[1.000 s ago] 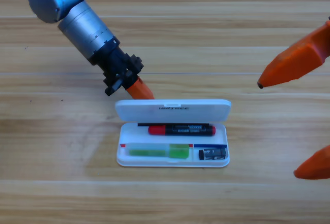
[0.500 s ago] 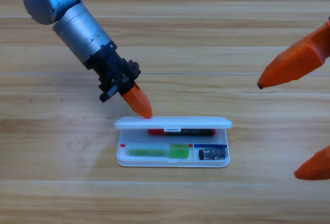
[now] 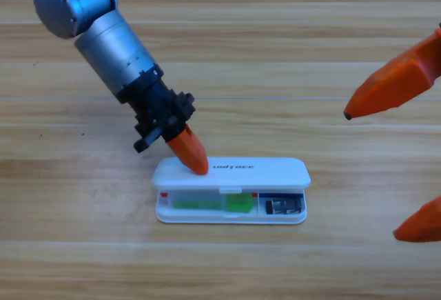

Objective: Clean up eraser and pencils

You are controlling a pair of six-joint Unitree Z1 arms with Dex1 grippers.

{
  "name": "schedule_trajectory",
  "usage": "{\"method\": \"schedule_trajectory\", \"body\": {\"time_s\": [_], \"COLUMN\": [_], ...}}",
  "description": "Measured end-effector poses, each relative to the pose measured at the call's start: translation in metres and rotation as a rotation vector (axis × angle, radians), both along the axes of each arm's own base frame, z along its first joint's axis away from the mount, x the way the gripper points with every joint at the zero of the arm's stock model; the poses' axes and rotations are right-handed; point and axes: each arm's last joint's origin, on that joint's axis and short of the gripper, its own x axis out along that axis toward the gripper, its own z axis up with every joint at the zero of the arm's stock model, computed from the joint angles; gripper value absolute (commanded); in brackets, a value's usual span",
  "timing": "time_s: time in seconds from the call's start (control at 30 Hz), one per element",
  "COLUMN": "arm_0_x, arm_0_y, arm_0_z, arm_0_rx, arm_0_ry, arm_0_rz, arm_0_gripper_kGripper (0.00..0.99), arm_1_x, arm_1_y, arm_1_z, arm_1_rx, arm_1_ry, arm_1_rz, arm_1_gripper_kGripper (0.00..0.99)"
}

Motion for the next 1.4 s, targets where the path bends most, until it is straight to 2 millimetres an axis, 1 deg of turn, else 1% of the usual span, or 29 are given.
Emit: {"method": "schedule_trajectory", "body": {"time_s": [0.6,0.9,1.1,1.27,1.3,1.33,1.37,1.4], "arm_0_x": [-0.01,-0.014,-0.019,-0.022,-0.023,-0.026,-0.03,-0.033], "arm_0_y": [-0.006,-0.011,-0.01,-0.011,-0.01,-0.008,-0.005,-0.003], "arm_0_z": [-0.018,-0.016,-0.017,-0.01,-0.007,-0.003,0.003,0.014], "arm_0_rx": [0.072,0.082,0.078,0.1,0.111,0.132,0.158,0.174], "arm_0_ry": [-0.036,-0.091,-0.114,-0.117,-0.114,-0.1,-0.079,-0.071], "arm_0_rz": [0.01,0.029,0.035,0.061,0.064,0.064,0.062,0.062], "arm_0_gripper_kGripper": [0.0,0.0,0.0,0.0,0.198,0.528,0.807,0.942], "arm_1_x": [0.0,0.0,0.0,0.0,0.0,0.0,0.0,0.0], "arm_1_y": [0.0,0.0,0.0,0.0,0.0,0.0,0.0,0.0], "arm_1_z": [0.0,0.0,0.0,0.0,0.0,0.0,0.0,0.0], "arm_1_rx": [0.001,0.001,0.002,0.002,0.002,0.002,0.002,0.002], "arm_1_ry": [0.007,0.008,0.01,0.01,0.01,0.01,0.01,0.01], "arm_1_rz": [0.0,0.001,0.002,0.002,0.002,0.002,0.002,0.002], "arm_1_gripper_kGripper": [0.943,0.943,0.943,0.943,0.943,0.943,0.943,0.943]}}
